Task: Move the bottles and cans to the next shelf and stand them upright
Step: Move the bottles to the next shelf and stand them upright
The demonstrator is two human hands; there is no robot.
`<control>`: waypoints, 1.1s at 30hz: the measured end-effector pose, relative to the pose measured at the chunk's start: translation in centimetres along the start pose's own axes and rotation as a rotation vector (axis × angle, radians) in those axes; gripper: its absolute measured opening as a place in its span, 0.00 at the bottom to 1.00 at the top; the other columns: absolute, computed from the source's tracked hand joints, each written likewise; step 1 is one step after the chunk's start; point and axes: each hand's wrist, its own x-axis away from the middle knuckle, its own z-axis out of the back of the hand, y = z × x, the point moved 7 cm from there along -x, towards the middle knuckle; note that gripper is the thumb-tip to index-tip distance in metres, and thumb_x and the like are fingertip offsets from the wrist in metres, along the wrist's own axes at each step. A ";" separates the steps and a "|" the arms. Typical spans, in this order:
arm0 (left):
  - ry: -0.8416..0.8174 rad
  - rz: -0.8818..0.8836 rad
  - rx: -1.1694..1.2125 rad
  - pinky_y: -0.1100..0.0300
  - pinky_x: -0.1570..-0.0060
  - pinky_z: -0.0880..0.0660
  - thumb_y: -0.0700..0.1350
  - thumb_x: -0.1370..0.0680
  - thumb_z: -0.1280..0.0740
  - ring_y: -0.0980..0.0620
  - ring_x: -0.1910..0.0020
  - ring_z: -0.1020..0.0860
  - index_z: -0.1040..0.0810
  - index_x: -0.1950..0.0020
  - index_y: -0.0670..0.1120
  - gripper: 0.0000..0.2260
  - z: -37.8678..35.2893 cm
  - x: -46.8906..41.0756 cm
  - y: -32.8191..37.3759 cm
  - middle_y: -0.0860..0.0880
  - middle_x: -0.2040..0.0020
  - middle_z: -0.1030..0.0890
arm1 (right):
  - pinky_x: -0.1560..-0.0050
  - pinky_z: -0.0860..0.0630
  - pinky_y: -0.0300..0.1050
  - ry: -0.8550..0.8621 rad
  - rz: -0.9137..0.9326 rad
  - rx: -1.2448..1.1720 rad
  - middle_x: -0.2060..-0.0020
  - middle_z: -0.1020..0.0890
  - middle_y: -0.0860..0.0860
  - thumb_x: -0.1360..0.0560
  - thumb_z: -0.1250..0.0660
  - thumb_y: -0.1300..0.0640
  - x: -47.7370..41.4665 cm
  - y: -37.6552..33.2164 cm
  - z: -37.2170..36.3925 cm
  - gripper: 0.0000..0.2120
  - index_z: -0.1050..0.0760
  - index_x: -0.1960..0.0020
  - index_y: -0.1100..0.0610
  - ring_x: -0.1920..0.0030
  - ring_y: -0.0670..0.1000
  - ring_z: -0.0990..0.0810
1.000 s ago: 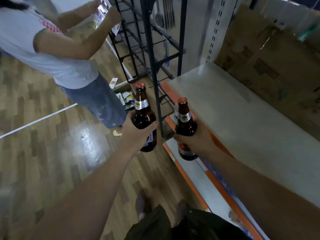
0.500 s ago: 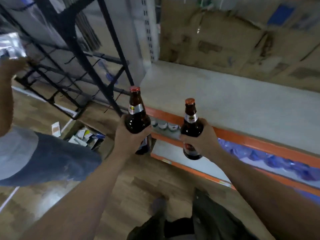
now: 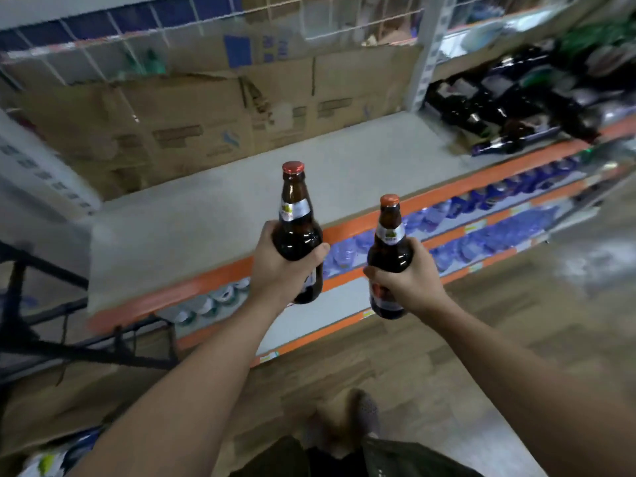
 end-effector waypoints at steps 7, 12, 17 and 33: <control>-0.426 -0.190 0.090 0.73 0.63 0.27 0.48 0.39 0.18 0.69 0.67 0.23 0.26 0.50 0.48 0.24 -15.9 1.3 7.4 0.56 0.59 0.20 | 0.60 0.27 0.29 0.495 -0.120 -0.055 0.60 0.19 0.46 0.35 0.17 0.61 5.8 4.2 14.8 0.21 0.25 0.48 0.57 0.63 0.35 0.22; -0.690 -0.311 0.100 0.60 0.54 0.22 0.54 0.39 0.19 0.58 0.58 0.18 0.26 0.51 0.54 0.23 -28.1 4.8 11.9 0.54 0.56 0.17 | 0.59 0.23 0.41 0.771 -0.238 -0.119 0.61 0.17 0.50 0.36 0.16 0.60 10.6 8.7 25.0 0.24 0.25 0.47 0.60 0.66 0.39 0.21; -0.822 -0.323 0.069 0.63 0.55 0.23 0.61 0.42 0.23 0.63 0.59 0.20 0.25 0.52 0.54 0.25 -39.8 8.0 14.2 0.55 0.56 0.17 | 0.56 0.21 0.39 0.951 -0.315 -0.181 0.58 0.16 0.51 0.38 0.15 0.57 12.7 13.2 33.9 0.27 0.24 0.45 0.58 0.61 0.41 0.17; -0.992 -0.293 -0.109 0.73 0.57 0.28 0.45 0.31 0.18 0.70 0.55 0.21 0.27 0.49 0.59 0.21 -78.9 6.5 24.9 0.59 0.51 0.20 | 0.43 0.20 0.53 0.968 -0.407 -0.208 0.51 0.16 0.48 0.37 0.16 0.54 -3.3 24.0 67.7 0.26 0.24 0.44 0.52 0.49 0.49 0.17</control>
